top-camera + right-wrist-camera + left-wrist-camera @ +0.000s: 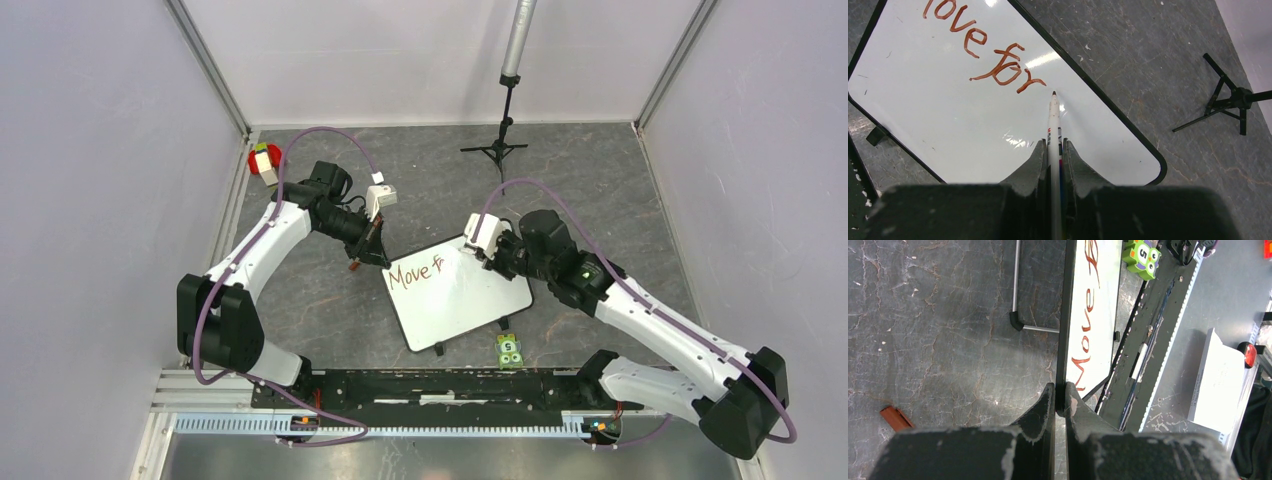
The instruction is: Write a sentence on the whiteboard
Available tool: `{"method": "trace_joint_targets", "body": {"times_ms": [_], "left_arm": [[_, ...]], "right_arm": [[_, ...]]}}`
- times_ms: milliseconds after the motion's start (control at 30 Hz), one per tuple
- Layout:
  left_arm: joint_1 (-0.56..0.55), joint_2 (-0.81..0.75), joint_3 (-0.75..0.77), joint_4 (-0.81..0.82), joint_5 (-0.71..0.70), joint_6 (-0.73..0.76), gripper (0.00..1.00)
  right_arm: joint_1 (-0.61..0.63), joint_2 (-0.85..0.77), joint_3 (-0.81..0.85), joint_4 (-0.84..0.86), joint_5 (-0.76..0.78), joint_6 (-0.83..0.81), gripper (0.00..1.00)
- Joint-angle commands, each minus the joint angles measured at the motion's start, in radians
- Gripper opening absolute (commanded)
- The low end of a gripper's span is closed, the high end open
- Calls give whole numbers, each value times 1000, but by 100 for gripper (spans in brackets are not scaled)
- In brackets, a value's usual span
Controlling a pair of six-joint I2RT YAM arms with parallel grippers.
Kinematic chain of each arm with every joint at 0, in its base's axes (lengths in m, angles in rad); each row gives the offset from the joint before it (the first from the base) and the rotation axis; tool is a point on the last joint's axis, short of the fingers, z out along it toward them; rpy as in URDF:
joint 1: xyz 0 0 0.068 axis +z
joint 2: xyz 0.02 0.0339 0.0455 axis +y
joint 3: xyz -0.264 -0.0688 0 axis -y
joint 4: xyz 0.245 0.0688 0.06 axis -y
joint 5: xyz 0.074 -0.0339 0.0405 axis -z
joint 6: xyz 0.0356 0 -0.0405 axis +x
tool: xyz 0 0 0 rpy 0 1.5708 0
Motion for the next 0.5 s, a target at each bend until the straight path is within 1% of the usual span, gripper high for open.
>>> {"method": "trace_joint_targets", "body": {"times_ms": [0,467], "left_arm": [[-31,17,-17,-46,-65,20,3],[-31,23,-14,-45,-68,22,2]], "right_arm": [[-3,8,23,25,15,-12,0],[-2,34,40,43,-25,-1,0]]}}
